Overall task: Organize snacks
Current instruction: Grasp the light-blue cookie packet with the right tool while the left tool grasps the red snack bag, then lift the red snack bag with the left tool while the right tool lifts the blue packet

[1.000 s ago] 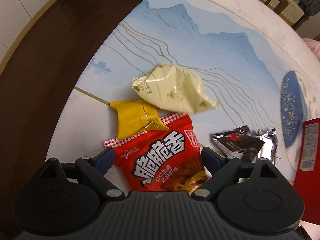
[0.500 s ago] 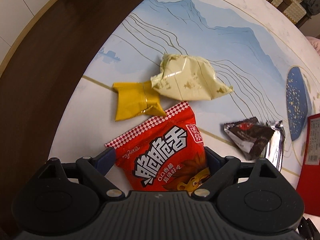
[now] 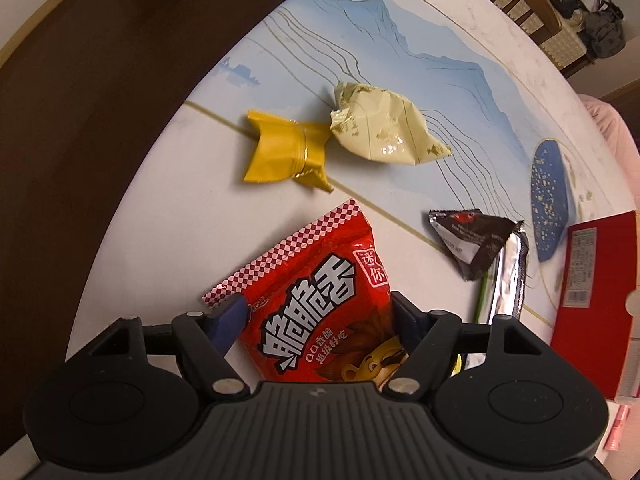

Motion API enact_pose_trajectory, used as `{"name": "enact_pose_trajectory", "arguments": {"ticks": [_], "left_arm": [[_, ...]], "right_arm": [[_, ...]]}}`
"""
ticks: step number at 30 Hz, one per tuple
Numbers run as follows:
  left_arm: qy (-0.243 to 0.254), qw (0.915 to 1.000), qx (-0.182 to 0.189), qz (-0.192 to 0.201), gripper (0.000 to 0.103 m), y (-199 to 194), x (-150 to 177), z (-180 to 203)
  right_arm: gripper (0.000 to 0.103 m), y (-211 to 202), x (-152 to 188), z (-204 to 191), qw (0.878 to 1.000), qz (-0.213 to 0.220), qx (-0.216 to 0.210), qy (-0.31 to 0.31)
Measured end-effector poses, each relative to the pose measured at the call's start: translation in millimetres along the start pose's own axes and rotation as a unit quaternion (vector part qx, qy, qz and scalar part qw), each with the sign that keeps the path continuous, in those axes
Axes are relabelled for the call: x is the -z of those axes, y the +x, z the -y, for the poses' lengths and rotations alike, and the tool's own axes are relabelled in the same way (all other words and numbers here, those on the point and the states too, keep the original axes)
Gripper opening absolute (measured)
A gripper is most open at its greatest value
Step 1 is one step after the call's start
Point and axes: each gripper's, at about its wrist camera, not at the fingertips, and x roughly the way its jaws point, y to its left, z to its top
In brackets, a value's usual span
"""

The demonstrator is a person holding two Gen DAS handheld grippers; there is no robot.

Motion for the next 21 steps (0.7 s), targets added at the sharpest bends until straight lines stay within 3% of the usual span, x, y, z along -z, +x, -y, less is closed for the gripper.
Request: {"name": "enact_pose_trajectory", "arguments": {"ticks": [6, 12, 21], "left_arm": [[0.01, 0.9998, 0.015, 0.005, 0.072, -11.0, 14.0, -2.0], [0.019, 0.9994, 0.026, 0.009, 0.061, -19.9, 25.7, 2.8], [-0.002, 0.9993, 0.036, 0.006, 0.062, -22.9, 33.9, 4.8]], "right_arm": [[0.047, -29.4, 5.6, 4.5, 1.0, 0.022, -0.012, -0.01], [0.047, -51.8, 8.5, 11.0, 0.999, 0.039, -0.02, -0.012], [0.047, -67.9, 9.8, 26.0, 0.998, 0.052, -0.036, -0.004]]}}
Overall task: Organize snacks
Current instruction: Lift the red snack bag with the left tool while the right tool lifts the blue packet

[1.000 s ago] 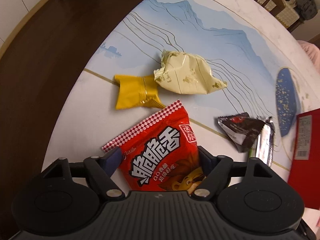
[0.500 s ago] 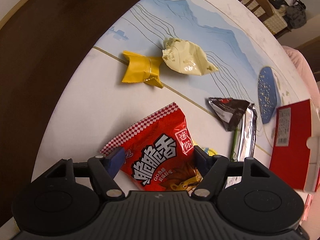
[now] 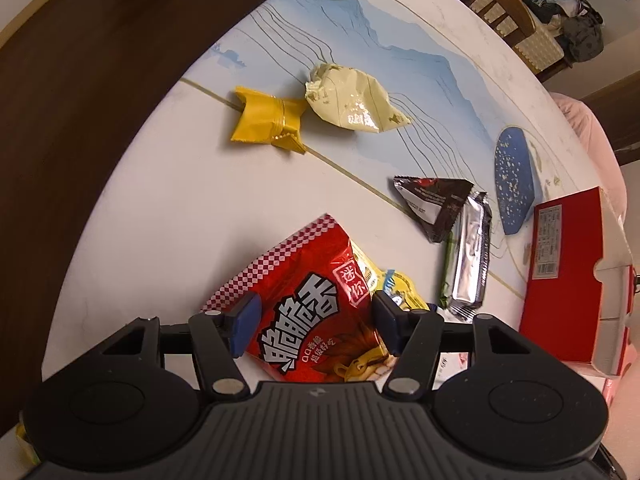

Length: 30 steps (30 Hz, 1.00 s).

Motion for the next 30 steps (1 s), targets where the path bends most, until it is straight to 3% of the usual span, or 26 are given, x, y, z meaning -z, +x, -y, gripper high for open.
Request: {"name": "enact_pose_trajectory", "arguments": {"ticks": [3, 6, 13, 17, 21, 27, 30], "left_arm": [[-0.023, 0.9997, -0.001, -0.001, 0.076, -2.3, 3.9, -1.4], [-0.036, 0.9993, -0.01, 0.002, 0.08, -2.2, 8.6, 1.0], [-0.088, 0.9937, -0.069, -0.001, 0.089, 14.1, 21.8, 5.1], [-0.087, 0.9906, -0.104, 0.02, 0.091, 21.0, 24.5, 18.5], [-0.1, 0.9882, -0.116, 0.002, 0.092, 36.5, 32.2, 20.5], [-0.096, 0.9873, -0.125, 0.019, 0.091, 38.0, 39.3, 28.3], [-0.088, 0.9868, -0.134, 0.028, 0.078, 34.7, 44.1, 31.5]], "right_arm": [[0.047, -3.1, -1.4, 3.7, 1.0, 0.004, -0.01, 0.001], [0.047, -6.3, -4.2, 8.5, 1.0, 0.009, -0.02, -0.001], [0.047, -9.5, -9.1, 24.4, 0.999, 0.011, -0.04, -0.016], [0.047, -7.9, -11.1, 37.9, 0.999, 0.005, -0.047, -0.019], [0.047, -7.4, -12.2, 49.9, 0.998, 0.0, -0.053, -0.023], [0.047, -7.5, -14.2, 63.0, 0.998, -0.007, -0.062, -0.03], [0.047, -8.8, -15.4, 65.9, 0.997, -0.008, -0.068, -0.037]]}}
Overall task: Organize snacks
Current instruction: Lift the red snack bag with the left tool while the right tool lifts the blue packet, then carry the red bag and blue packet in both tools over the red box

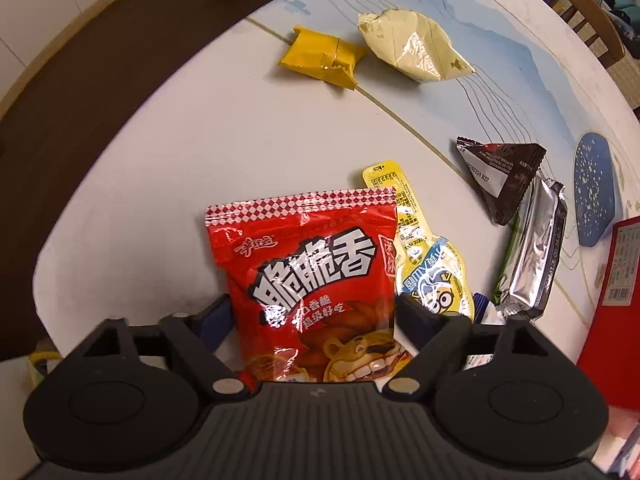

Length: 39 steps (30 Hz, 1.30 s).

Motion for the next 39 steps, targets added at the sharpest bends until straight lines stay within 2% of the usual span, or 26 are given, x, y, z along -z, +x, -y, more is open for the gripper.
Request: {"name": "enact_pose_trajectory", "arguments": {"ticks": [3, 9, 15, 20, 24, 30, 39], "left_arm": [[-0.004, 1.0, 0.006, 0.0, 0.073, -3.0, 2.0, -2.9], [-0.016, 0.9997, 0.018, -0.007, 0.071, -13.8, 4.8, -9.5], [0.018, 0.9988, 0.04, 0.022, 0.071, -54.9, 12.1, 4.1], [0.079, 0.9931, 0.068, 0.054, 0.071, -89.2, 14.1, 44.2], [0.137, 0.9835, 0.093, 0.072, 0.071, -111.4, 19.3, 87.7], [0.221, 0.9632, 0.128, 0.083, 0.071, -130.1, 29.5, 156.1], [0.326, 0.9286, 0.156, 0.083, 0.071, -130.8, 55.7, 250.1]], "right_arm": [[0.047, -0.1, -1.4, 1.1, 1.0, -0.005, -0.007, -0.009], [0.047, -9.1, -5.1, -5.7, 0.998, 0.002, -0.038, -0.049], [0.047, -23.5, -15.6, -9.1, 0.995, 0.033, -0.052, -0.082], [0.047, -31.5, -27.7, 7.2, 0.995, 0.047, -0.051, -0.066], [0.047, -40.7, -36.5, 23.5, 0.996, 0.064, -0.041, -0.053], [0.047, -48.7, -51.2, 55.0, 0.996, 0.085, -0.004, -0.032], [0.047, -37.6, -65.0, 105.1, 0.996, 0.07, 0.054, 0.001]]}}
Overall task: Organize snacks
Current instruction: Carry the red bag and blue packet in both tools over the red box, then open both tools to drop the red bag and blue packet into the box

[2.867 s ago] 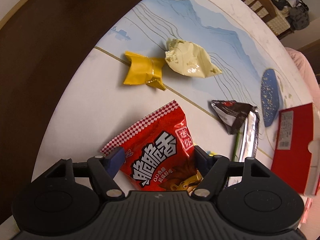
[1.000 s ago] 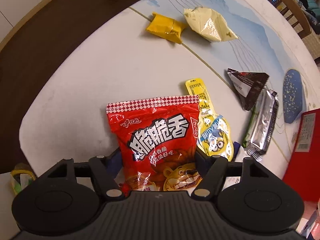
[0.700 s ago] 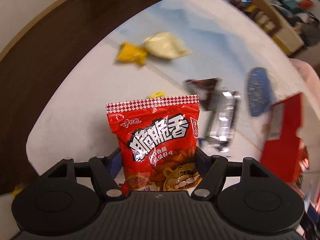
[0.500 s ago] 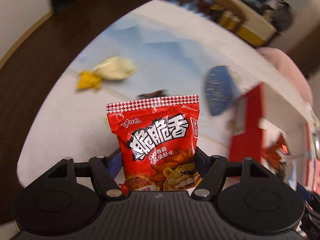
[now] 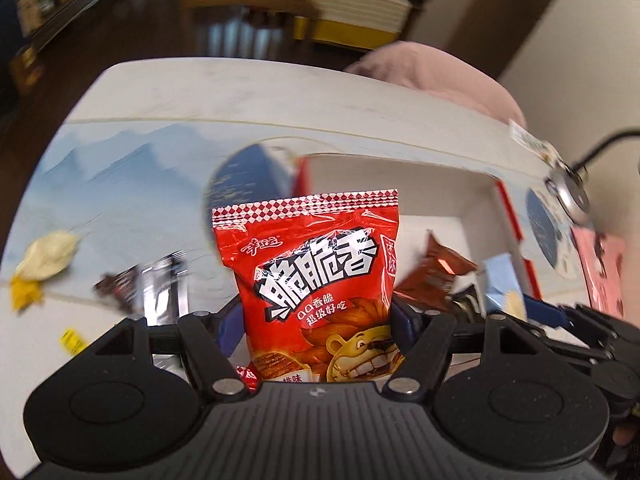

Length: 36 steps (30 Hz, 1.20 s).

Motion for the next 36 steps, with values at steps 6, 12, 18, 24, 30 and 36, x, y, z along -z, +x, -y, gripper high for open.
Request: {"name": "enact_pose_trajectory", "arguments": {"ticks": [6, 12, 18, 24, 30, 36], "left_arm": [[0.063, 0.9978, 0.002, -0.02, 0.071, 30.3, -4.7, 43.4], [0.104, 0.993, 0.004, -0.056, 0.071, 66.0, -8.0, 69.6], [0.128, 0.9886, -0.017, -0.078, 0.072, 94.0, -5.7, 80.3], [0.134, 0.9855, -0.026, -0.101, 0.072, 112.4, 0.8, 80.8], [0.125, 0.9862, -0.028, -0.105, 0.073, 117.0, 6.5, 78.4], [0.104, 0.9898, -0.019, -0.095, 0.078, 109.5, 7.4, 69.4]], "right_arm": [[0.047, 17.0, -1.8, 19.9, 0.999, -0.02, 0.022, 0.012], [0.047, 36.1, -1.2, 28.2, 0.998, -0.039, 0.045, 0.003], [0.047, 50.7, 1.6, 26.5, 0.997, -0.055, 0.059, -0.011], [0.047, 60.9, 7.1, 28.4, 0.995, -0.071, 0.062, -0.014], [0.047, 58.3, 12.0, 31.9, 0.996, -0.072, 0.057, -0.014], [0.05, 44.3, 11.9, 33.4, 0.997, -0.057, 0.047, -0.014]]}}
